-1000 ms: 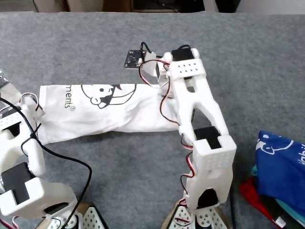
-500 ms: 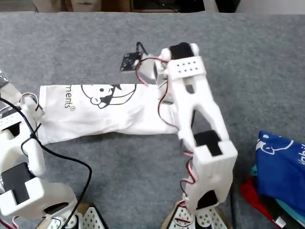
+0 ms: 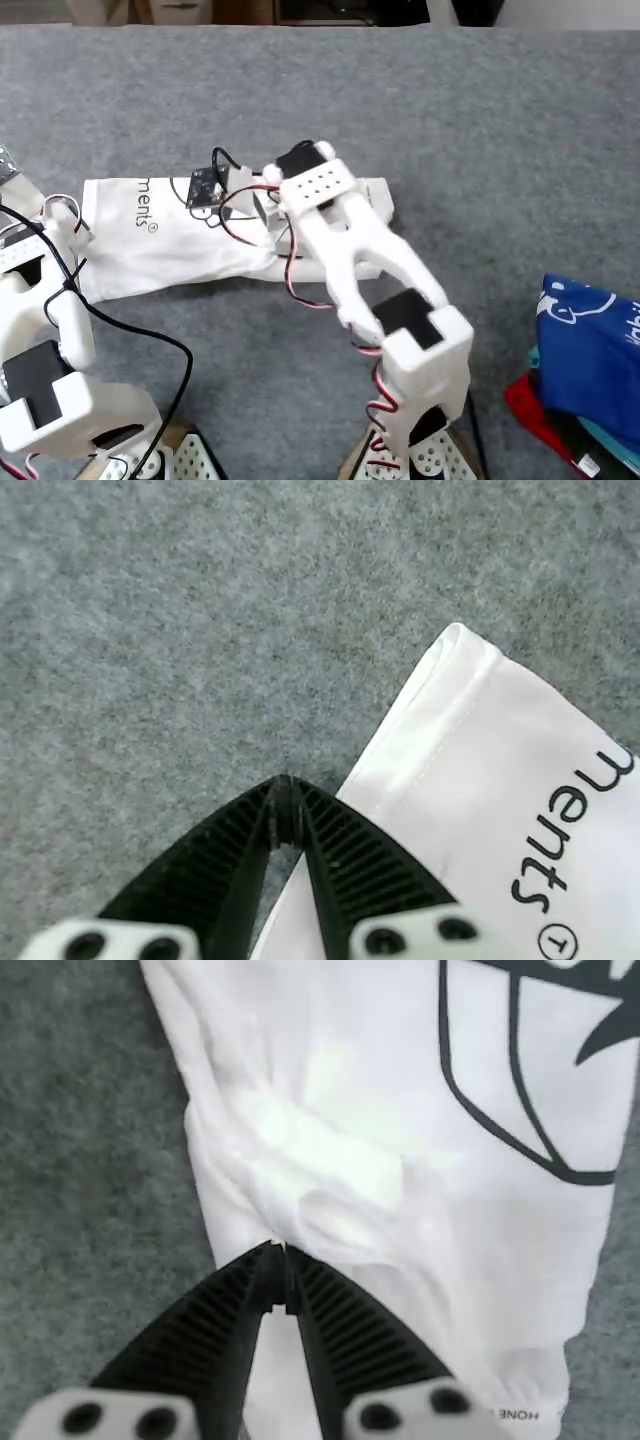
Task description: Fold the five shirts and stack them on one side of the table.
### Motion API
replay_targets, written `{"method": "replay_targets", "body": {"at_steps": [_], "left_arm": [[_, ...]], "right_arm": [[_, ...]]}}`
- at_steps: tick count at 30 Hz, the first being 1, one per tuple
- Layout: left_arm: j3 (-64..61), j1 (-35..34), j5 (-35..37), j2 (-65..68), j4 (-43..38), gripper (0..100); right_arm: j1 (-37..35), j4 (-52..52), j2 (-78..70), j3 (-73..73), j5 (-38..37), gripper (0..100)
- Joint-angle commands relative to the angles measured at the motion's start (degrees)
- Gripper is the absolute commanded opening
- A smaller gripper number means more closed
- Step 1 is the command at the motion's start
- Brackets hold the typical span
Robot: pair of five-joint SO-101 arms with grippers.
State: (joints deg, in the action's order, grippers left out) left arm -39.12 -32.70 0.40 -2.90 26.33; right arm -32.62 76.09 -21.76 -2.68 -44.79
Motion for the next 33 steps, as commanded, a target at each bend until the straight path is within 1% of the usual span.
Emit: {"method": "replay_targets", "body": {"at_steps": [1, 7, 13, 19, 23, 27, 30, 33], "left_arm": [[2.8, 0.0, -0.1, -0.1, -0.1, 2], [2.8, 0.1, -0.3, -0.1, -0.1, 2], [2.8, 0.2, -0.3, -0.1, -0.1, 2], [2.8, 0.3, -0.3, -0.1, -0.1, 2], [2.8, 0.3, -0.4, -0.1, -0.1, 2], [2.8, 0.3, -0.4, -0.1, -0.1, 2], [2.8, 0.3, -0.4, -0.1, -0.1, 2], [2.8, 0.3, -0.4, -0.1, -0.1, 2]], "right_arm": [[-1.2, -0.9, -3.2, -7.2, 1.1, 0.5], [-1.5, -0.7, -12.6, -18.1, 1.1, 0.5], [-1.2, 4.2, -20.7, -27.7, 1.1, 0.5], [-0.4, 14.9, -19.1, -39.0, 1.1, 0.5], [-0.4, 19.3, -17.8, -45.3, 1.1, 0.5], [-1.4, 19.8, -18.0, -45.1, 1.1, 0.5], [-2.5, 17.9, -18.9, -42.1, 1.1, 0.5], [-2.9, 14.7, -21.5, -40.5, 3.4, 0.5]]}}
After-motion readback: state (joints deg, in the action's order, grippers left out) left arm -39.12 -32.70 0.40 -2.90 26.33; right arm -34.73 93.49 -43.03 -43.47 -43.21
